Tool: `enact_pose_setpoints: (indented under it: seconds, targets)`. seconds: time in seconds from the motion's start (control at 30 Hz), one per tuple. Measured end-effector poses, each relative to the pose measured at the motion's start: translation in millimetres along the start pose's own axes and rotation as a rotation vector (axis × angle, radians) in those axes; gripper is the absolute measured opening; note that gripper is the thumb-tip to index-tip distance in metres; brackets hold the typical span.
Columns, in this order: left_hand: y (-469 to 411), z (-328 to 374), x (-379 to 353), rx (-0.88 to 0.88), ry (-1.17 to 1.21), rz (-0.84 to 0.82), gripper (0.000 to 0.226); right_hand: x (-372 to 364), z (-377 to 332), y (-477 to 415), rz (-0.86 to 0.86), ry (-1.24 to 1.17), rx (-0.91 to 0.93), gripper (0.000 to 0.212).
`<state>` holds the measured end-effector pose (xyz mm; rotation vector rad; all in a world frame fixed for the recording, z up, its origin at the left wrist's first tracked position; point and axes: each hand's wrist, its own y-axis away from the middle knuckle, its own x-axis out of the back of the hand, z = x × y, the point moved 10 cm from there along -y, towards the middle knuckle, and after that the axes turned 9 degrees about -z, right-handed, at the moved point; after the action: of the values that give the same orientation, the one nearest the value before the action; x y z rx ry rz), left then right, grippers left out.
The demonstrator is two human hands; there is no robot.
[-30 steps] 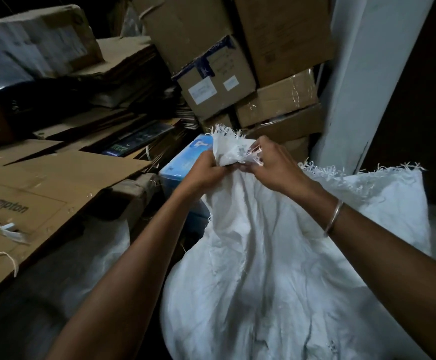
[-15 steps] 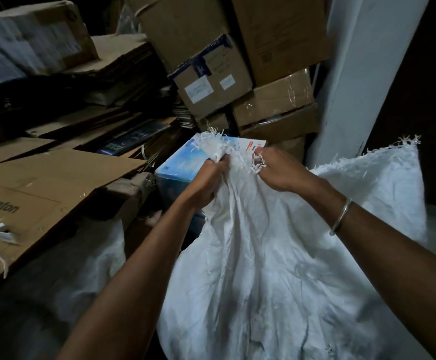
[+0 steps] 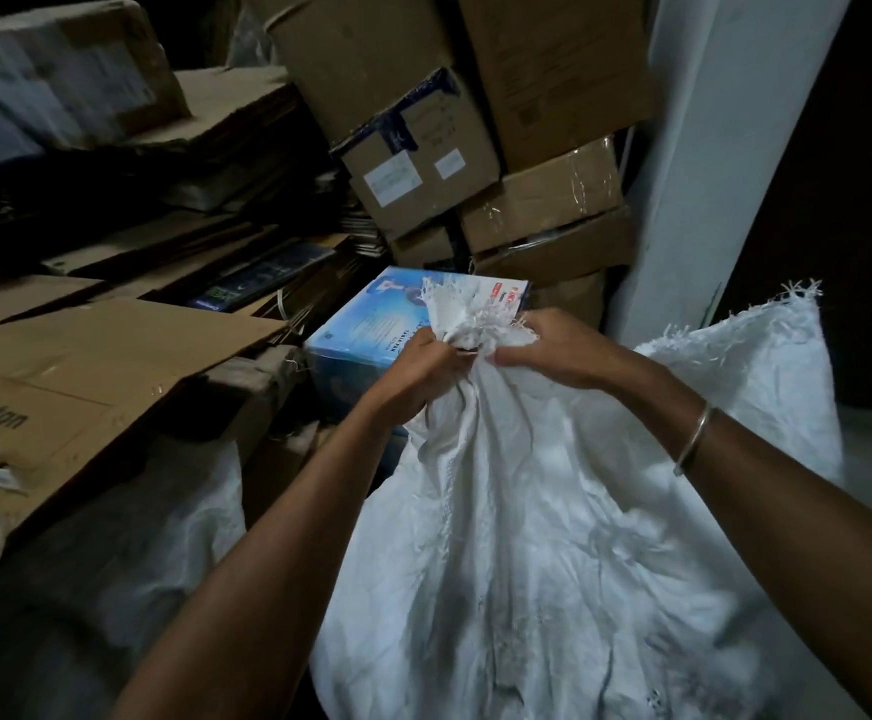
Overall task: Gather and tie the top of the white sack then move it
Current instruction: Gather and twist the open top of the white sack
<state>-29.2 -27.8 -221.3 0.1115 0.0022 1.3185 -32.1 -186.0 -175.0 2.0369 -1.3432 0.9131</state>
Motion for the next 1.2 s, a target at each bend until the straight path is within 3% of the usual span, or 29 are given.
enact_pose_setpoints:
  seconds: [0.07,0.17,0.23,0.3,0.4,0.5,0.6,0.77,0.87,0.93,0.97,1.03,1.07,1.13,1.2]
  targets:
    - [0.0,-1.1,-0.3,-0.029,0.058,-0.007,0.022,3.2,0.6,4.3,0.007,0.219,-0.035,0.077]
    - [4.8,-4.2,3.9,-0.023,0.121,0.036,0.014,14.2,0.2,8.0,0.058,0.309,0.022,0.027]
    - [4.6,-11.2,0.1,0.011,0.183,0.037,0.034,12.2,-3.5,10.3,0.049,0.236,0.082,0.014]
    - [5.4,-14.8,-10.8,0.037,0.235,0.009,0.054,8.6,-7.0,7.4,0.072,0.18,0.12,0.017]
    - [10.5,-12.4,-27.8,0.024,0.344,-0.098,0.039,6.2,-3.5,1.3,0.095,0.107,0.109,0.033]
    - [11.7,-8.6,-35.6,0.012,0.263,-0.202,0.043,5.3,10.0,-0.2,0.131,0.001,0.037,0.025]
    - [2.3,-10.9,-36.3,-0.007,-0.024,-0.157,0.088,3.2,4.4,-0.2,0.253,-0.095,0.02,0.019]
    - [-10.9,-18.6,-13.4,-0.059,-0.033,0.055,0.073,14.6,-16.2,10.6,0.313,-0.07,0.052,0.047]
    - [-11.8,-22.6,-7.5,-0.002,0.059,0.046,0.06,17.5,-6.0,16.9,0.208,0.208,-0.041,0.079]
    - [-10.6,-23.0,-7.4,0.011,0.126,0.036,0.064,24.7,-1.6,27.8,0.24,0.362,-0.084,0.073]
    - [-12.6,-22.9,-8.0,-0.005,0.147,0.019,0.064,35.0,-8.0,39.0,0.364,0.41,-0.036,0.065]
    - [-9.7,-19.5,-10.5,-0.008,0.206,-0.003,0.061,49.5,-38.4,74.6,0.709,0.465,0.203,0.038]
    - [-7.0,-17.5,-12.3,0.001,0.219,-0.008,0.058,44.1,-51.0,89.1,0.785,0.451,0.32,0.025]
    - [-4.0,-14.3,-13.5,0.012,0.208,-0.006,0.048,16.6,-51.4,83.3,0.65,0.428,0.331,0.018]
    - [-3.7,-13.2,-19.1,0.023,0.225,-0.015,0.044,-15.6,-22.6,55.1,0.397,0.444,0.12,0.032]
